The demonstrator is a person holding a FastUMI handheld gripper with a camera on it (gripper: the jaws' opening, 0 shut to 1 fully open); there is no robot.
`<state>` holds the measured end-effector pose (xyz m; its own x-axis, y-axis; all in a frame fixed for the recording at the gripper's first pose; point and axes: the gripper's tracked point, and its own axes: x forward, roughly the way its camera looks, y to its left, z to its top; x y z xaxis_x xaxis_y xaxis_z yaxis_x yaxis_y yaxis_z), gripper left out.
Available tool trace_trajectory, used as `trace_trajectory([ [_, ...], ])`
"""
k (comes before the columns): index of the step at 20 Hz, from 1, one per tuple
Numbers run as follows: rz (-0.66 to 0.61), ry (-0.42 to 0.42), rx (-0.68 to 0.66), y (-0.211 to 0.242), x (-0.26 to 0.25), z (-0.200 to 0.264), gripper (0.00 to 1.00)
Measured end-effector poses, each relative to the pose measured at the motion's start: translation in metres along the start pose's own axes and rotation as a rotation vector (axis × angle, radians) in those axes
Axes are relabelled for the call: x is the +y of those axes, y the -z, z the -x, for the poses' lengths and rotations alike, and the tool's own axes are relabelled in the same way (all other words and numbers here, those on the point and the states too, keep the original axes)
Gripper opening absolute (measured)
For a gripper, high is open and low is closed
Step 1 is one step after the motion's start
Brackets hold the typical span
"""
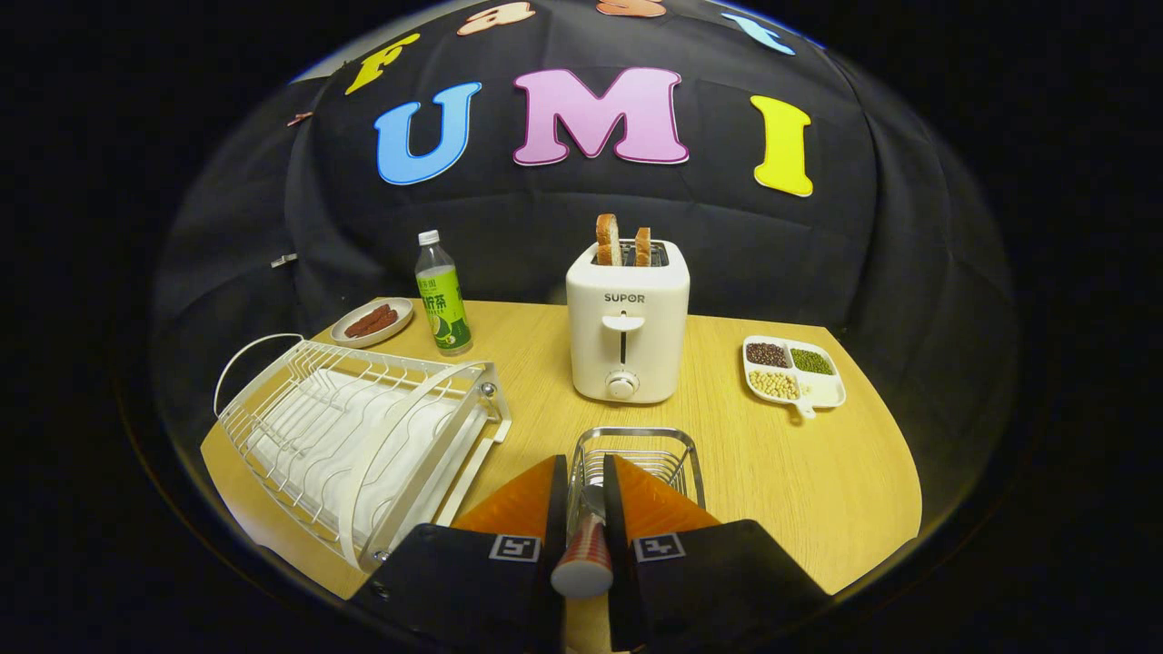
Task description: Take the plate from the dish rack, then take the spoon from the basket and place it into the plate.
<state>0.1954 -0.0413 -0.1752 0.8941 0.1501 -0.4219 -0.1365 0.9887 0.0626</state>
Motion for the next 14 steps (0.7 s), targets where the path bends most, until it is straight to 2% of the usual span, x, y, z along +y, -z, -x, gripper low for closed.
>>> trace_trajectory([
  [4, -0.056, -0.016, 0.009, -0.002, -0.001, -0.002, 0.23],
  [14, -0.035, 0.02, -0.053, -0.031, -0.017, 0.009, 0.21],
])
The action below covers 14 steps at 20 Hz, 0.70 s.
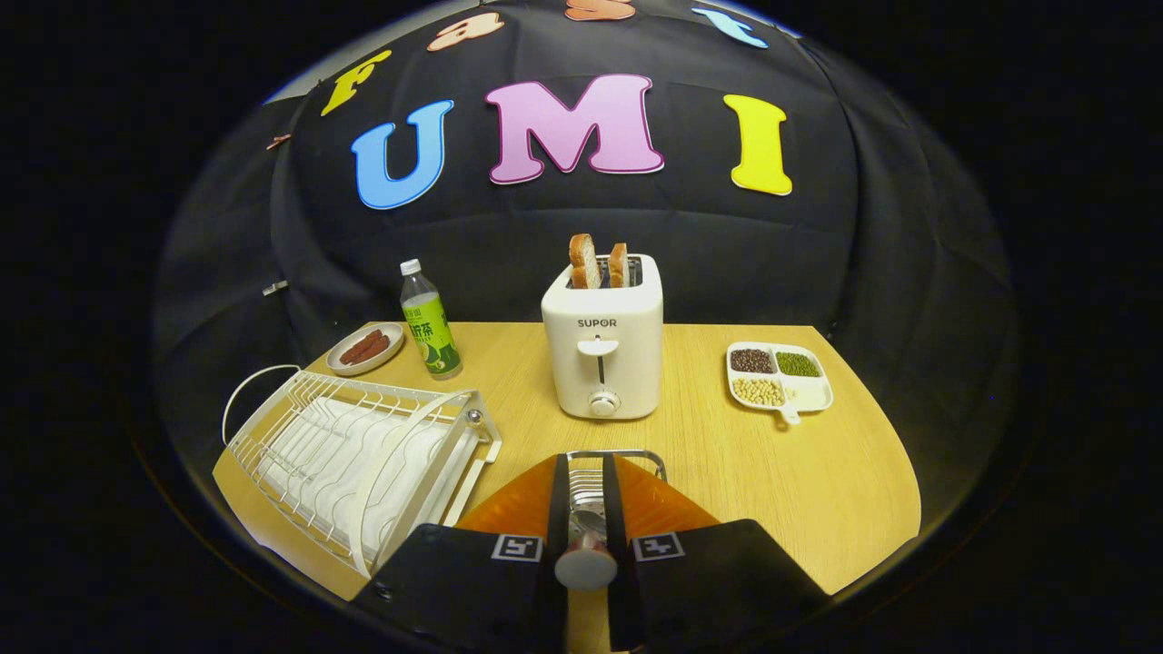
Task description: Take the plate from the dish rack, then take the spoon from the basket and place it into the plate.
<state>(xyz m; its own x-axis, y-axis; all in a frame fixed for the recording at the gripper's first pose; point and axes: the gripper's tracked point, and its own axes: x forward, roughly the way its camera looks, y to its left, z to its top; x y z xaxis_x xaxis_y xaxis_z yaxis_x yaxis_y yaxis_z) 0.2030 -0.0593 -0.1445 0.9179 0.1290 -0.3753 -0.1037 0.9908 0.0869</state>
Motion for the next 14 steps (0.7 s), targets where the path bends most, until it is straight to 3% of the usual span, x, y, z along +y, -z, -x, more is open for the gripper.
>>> trace_trajectory([
  [5, 0.003, -0.02, -0.067, -0.046, 0.003, 0.024, 0.2],
  [9, -0.024, -0.092, -0.111, -0.076, 0.019, 0.063, 0.2],
  [14, 0.025, -0.168, -0.105, -0.075, 0.036, 0.108, 0.2],
])
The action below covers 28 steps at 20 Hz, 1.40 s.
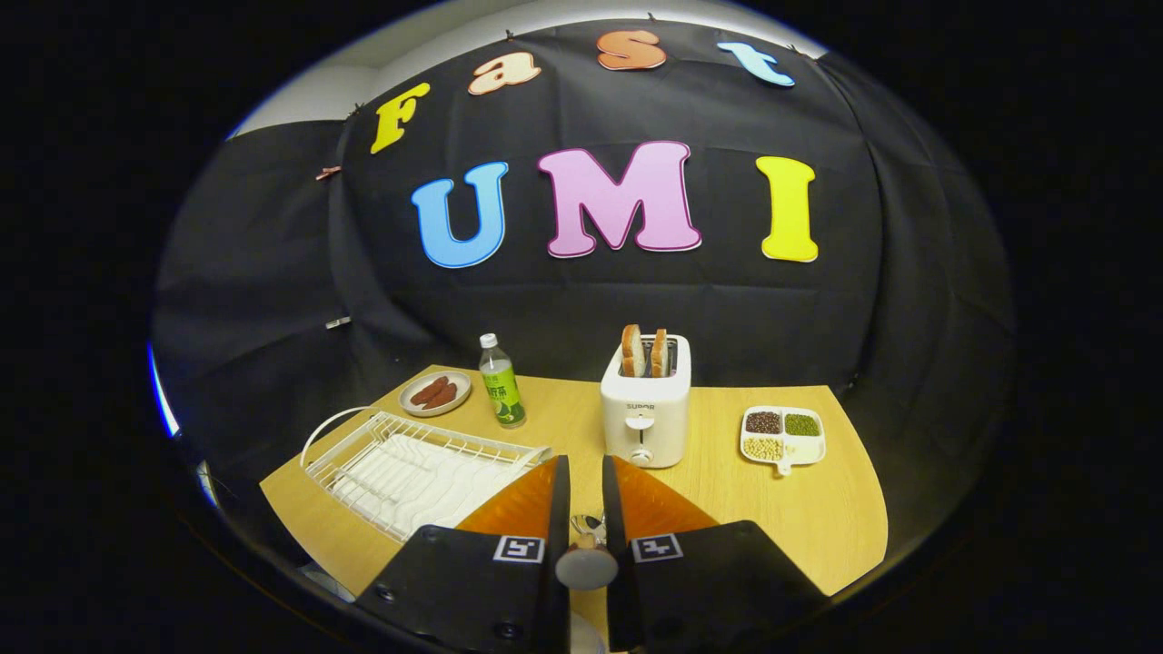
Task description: Take the plate from the dish rack, then take the spoon from the basket and place it into the plate.
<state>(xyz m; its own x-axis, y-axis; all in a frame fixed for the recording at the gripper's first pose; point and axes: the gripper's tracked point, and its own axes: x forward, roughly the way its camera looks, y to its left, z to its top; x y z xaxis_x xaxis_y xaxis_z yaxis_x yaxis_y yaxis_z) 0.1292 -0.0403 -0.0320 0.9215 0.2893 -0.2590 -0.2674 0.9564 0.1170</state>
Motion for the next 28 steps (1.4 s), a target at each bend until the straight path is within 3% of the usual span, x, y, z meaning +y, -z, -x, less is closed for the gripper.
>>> trace_trajectory([
  [5, 0.02, -0.103, 0.034, 0.025, 0.039, 0.036, 0.2],
  [12, -0.012, -0.218, 0.163, 0.105, 0.076, 0.037, 0.2],
  [16, -0.017, -0.243, 0.217, 0.139, 0.084, 0.032, 0.2],
  [28, -0.046, -0.2, 0.363, 0.209, 0.063, 0.043, 0.24],
])
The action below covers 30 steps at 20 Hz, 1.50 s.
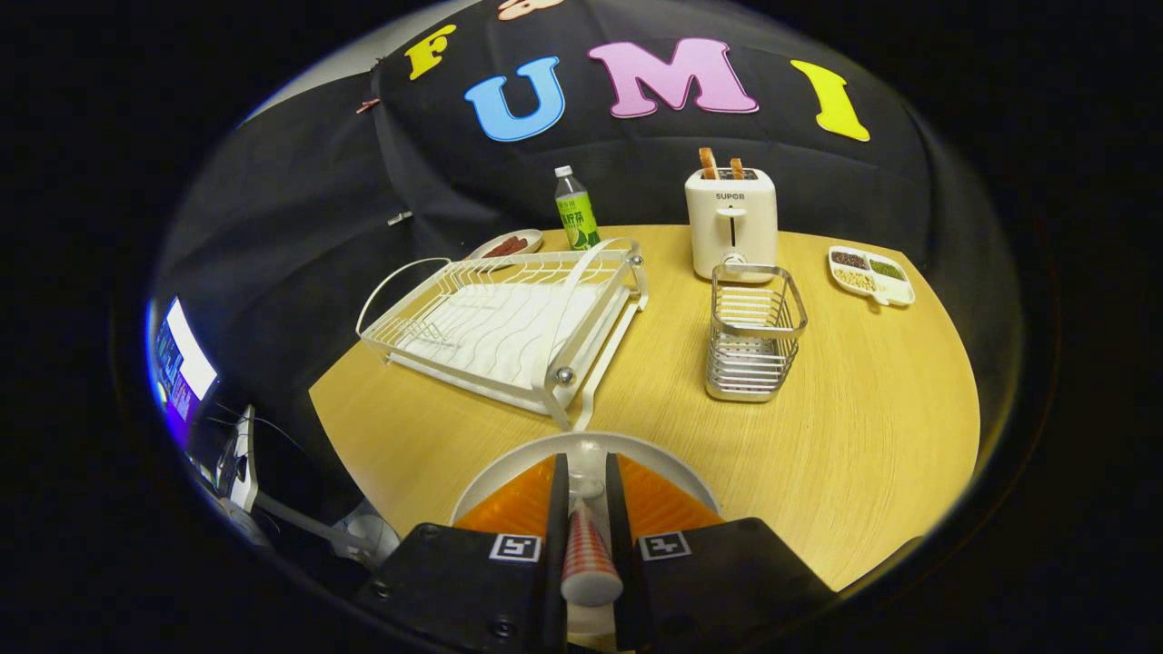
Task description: Take the plate from the dish rack, then take the spoon from the basket and place it into the plate.
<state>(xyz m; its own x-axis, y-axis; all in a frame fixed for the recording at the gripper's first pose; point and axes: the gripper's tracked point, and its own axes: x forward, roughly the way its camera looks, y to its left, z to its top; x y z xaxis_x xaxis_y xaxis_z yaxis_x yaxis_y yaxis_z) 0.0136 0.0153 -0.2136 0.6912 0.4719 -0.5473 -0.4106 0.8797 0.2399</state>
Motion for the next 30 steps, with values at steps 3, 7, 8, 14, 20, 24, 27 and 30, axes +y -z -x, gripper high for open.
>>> trace_trajectory([
  [3, 0.013, 0.003, 0.008, 0.001, 0.0, -0.003, 0.25],
  [7, 0.007, 0.009, 0.0, -0.005, -0.001, 0.0, 0.26],
  [8, 0.0, 0.015, -0.008, -0.008, -0.001, -0.005, 0.5],
  [14, -0.01, 0.104, -0.129, -0.059, -0.012, 0.025, 0.99],
  [20, -0.02, 0.246, -0.332, -0.14, -0.011, 0.096, 0.98],
  [24, -0.008, 0.343, -0.441, -0.177, -0.004, 0.152, 0.98],
  [27, 0.009, 0.424, -0.513, -0.189, 0.002, 0.192, 0.98],
  [30, -0.007, 0.498, -0.593, -0.195, 0.012, 0.226, 0.98],
])
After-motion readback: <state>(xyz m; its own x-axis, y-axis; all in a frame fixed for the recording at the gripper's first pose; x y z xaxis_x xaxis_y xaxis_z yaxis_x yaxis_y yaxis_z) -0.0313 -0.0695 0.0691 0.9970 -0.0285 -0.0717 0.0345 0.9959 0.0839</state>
